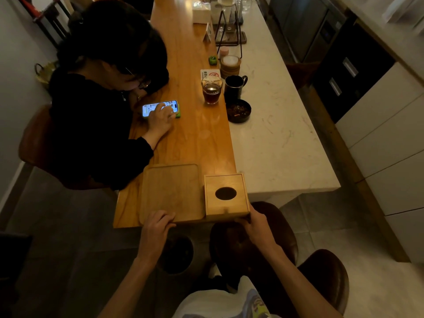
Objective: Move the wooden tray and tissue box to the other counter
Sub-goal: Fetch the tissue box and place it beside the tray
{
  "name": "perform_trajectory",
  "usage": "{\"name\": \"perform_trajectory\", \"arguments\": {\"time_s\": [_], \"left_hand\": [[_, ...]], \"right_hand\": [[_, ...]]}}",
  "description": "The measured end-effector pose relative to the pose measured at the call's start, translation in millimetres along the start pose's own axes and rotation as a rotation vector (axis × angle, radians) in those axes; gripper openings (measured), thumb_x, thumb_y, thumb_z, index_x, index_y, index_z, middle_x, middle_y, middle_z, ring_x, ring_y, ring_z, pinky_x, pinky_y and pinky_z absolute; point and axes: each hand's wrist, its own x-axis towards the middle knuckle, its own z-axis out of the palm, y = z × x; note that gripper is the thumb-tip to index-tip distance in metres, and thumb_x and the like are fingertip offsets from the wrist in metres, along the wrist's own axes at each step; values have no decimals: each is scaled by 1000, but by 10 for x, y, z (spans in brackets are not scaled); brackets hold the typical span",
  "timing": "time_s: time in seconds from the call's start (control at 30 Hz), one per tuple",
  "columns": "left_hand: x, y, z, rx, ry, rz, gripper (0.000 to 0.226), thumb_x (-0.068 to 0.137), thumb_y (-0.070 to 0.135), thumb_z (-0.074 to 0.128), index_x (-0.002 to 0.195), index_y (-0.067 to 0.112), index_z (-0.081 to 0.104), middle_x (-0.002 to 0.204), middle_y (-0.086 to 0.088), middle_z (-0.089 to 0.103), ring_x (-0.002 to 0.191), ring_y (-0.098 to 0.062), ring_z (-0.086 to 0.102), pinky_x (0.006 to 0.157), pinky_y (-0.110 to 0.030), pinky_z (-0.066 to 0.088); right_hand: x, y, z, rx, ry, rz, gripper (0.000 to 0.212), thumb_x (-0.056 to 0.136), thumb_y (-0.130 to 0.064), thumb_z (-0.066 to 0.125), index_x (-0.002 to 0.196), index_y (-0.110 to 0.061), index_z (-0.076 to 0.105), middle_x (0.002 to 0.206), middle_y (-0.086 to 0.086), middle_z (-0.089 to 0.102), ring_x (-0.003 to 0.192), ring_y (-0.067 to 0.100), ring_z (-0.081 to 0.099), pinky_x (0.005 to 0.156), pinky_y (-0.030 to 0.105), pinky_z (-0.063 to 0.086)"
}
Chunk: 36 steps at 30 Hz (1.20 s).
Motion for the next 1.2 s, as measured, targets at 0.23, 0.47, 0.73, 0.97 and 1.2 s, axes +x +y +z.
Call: {"name": "perform_trajectory", "arguments": {"time_s": [0.23, 0.47, 0.73, 0.97, 1.2], "left_hand": [[-13, -80, 35, -40, 16, 67, 35, 72, -1, 81, 106, 4, 72, 98, -7, 67, 92, -19, 62, 82, -27, 50], [-8, -163, 46, -54, 37, 170, 26, 80, 9, 74, 105, 3, 72, 97, -9, 68, 91, -19, 64, 82, -31, 54], [-6, -319, 79, -21, 25, 234, 38, 91, 31, 51, 110, 3, 70, 101, -9, 66, 93, -21, 65, 79, -39, 57], [232, 381, 205, 72, -199, 165, 95, 77, 43, 75, 154, 20, 23, 161, -3, 12, 150, -24, 5, 121, -50, 6], [307, 471, 372, -5, -196, 189, 79, 83, 22, 74, 149, 13, 31, 158, -5, 25, 147, -19, 21, 123, -32, -3]], "right_hand": [[-1, 21, 17, 3, 7, 5, 57, 92, -8, 65, 145, -17, 46, 122, -9, 68, 114, 2, 62, 102, 27, 51], [2, 25, 16, -8, 19, -12, 56, 91, -6, 65, 144, -14, 48, 122, -9, 68, 116, 2, 62, 102, 28, 51], [-16, 8, 36, 7, 27, -4, 53, 93, -7, 63, 143, -15, 49, 123, -11, 67, 116, 0, 61, 101, 22, 49], [-40, 33, 125, 17, 44, 46, 55, 90, -9, 68, 141, -16, 49, 117, -23, 62, 112, -16, 55, 95, 5, 43], [-21, 18, 130, 34, 56, 64, 53, 91, -10, 67, 141, -16, 51, 120, -14, 66, 112, -10, 58, 98, 13, 48]]}}
